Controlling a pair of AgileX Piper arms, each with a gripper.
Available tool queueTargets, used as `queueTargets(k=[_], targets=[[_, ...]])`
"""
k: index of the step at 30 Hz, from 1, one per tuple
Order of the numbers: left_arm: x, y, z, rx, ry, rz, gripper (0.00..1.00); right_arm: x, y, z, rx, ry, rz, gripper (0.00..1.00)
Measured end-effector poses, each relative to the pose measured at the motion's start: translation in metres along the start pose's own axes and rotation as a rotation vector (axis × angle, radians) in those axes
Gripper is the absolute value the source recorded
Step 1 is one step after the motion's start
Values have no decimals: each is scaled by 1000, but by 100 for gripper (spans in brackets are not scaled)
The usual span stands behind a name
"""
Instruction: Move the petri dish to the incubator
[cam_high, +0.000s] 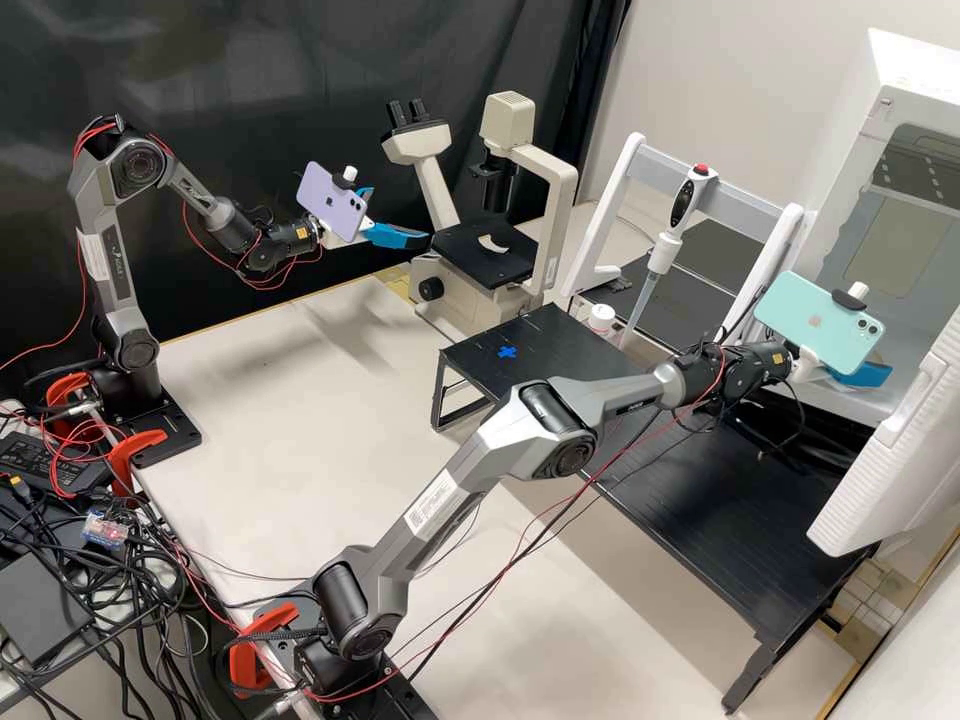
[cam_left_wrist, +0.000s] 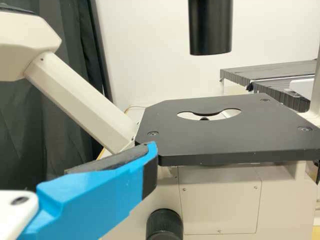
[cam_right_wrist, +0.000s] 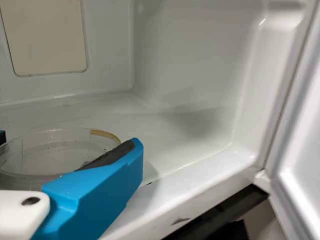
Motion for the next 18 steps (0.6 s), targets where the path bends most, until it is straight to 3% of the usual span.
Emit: queueTargets(k=[18], targets=[[0, 0, 0, 0, 0, 0, 100, 12, -9, 11, -3, -12, -9, 0]])
